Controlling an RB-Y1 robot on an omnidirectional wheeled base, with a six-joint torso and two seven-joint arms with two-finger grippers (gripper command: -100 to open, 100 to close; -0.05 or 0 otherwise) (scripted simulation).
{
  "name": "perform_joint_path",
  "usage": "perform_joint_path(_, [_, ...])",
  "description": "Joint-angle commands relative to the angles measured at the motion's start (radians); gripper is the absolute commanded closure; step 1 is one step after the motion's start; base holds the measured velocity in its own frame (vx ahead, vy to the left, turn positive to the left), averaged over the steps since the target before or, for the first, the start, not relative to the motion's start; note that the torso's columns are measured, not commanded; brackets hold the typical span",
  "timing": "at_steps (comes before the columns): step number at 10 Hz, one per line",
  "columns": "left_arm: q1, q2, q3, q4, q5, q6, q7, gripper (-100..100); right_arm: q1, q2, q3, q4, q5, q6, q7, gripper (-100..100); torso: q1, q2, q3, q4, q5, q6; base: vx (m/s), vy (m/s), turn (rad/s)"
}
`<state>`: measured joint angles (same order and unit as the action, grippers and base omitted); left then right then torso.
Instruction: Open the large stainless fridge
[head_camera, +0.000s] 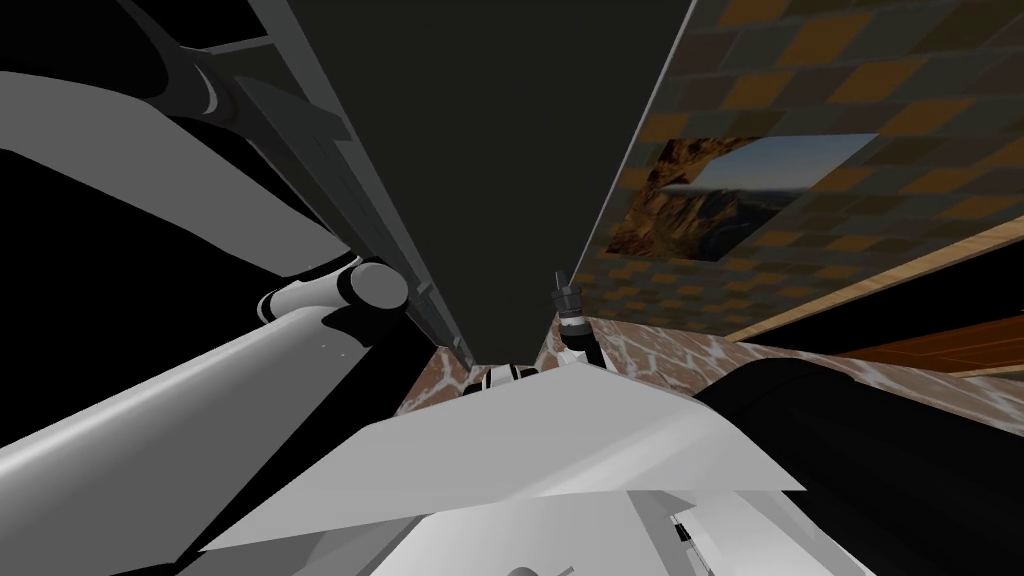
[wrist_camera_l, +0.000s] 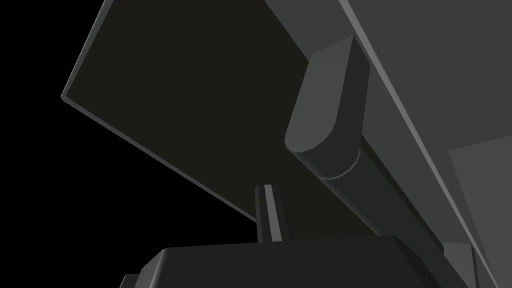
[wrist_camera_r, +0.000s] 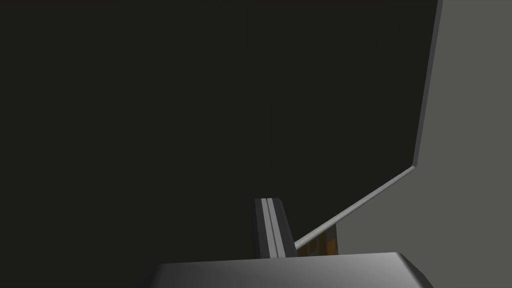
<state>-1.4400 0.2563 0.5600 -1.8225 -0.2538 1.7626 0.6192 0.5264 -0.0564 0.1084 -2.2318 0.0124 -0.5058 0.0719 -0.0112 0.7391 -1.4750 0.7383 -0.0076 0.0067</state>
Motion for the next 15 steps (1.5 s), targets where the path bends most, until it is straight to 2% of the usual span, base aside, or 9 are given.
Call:
perform_joint_path(1, [-0.007,0.008,-0.010,-0.016,-0.013,0.009,-0.002,-100,0.000,0.000,0.000,0.000,0.000,0.000,0.000,0,-0.001,0.002,0.000,0.001,0.000,-0.002,-0.098,-0.112,0.067])
perform_joint_path(6, [-0.019,0.021,-0.028,-0.045,-0.036,0.023,-0.006,-100,0.000,0.000,0.000,0.000,0.000,0.000,0.000,0,-0.021,0.000,-0.002,0.002,-0.011,0.005,-0.102,-0.112,0.050])
perform_joint_path(7, [-0.009,0.027,-0.018,-0.042,-0.040,0.017,-0.004,-100,0.000,0.000,0.000,0.000,0.000,0.000,0.000,0,-0.024,-0.002,-0.002,0.001,-0.012,0.007,-0.049,-0.019,0.076])
perform_joint_path(8, [0.020,0.023,0.009,-0.053,-0.037,0.007,0.006,-100,0.000,0.000,0.000,0.000,0.000,0.000,0.000,0,-0.019,-0.005,-0.005,0.001,-0.011,0.005,0.020,0.107,0.060])
perform_joint_path(10, [0.020,0.025,0.012,-0.052,-0.038,0.007,0.005,-100,0.000,0.000,0.000,0.000,0.000,0.000,0.000,0,0.005,-0.010,-0.008,-0.003,0.003,-0.002,0.039,0.097,-0.005])
perform_joint_path(11, [-0.004,0.030,-0.014,-0.044,-0.043,0.020,-0.005,100,0.000,0.000,0.000,0.000,0.000,0.000,0.000,0,0.007,-0.008,-0.007,-0.004,0.006,-0.004,-0.050,-0.101,-0.013])
perform_joint_path(12, [0.008,0.031,0.001,-0.050,-0.040,0.010,0.002,100,0.000,0.000,0.000,0.000,0.000,0.000,0.000,0,-0.001,-0.003,-0.002,-0.003,0.003,-0.003,-0.028,-0.052,0.038])
perform_joint_path(13, [0.012,0.050,0.000,-0.061,-0.064,0.015,0.003,100,0.000,0.000,0.000,0.000,0.000,0.000,0.000,0,-0.002,-0.002,-0.001,-0.003,0.001,-0.002,-0.059,-0.062,0.150])
perform_joint_path(15, [0.017,0.065,-0.002,-0.072,-0.086,0.022,0.005,100,0.000,0.000,0.000,0.000,0.000,0.000,0.000,0,0.002,0.005,0.004,0.001,0.004,-0.005,-0.159,-0.127,0.135])
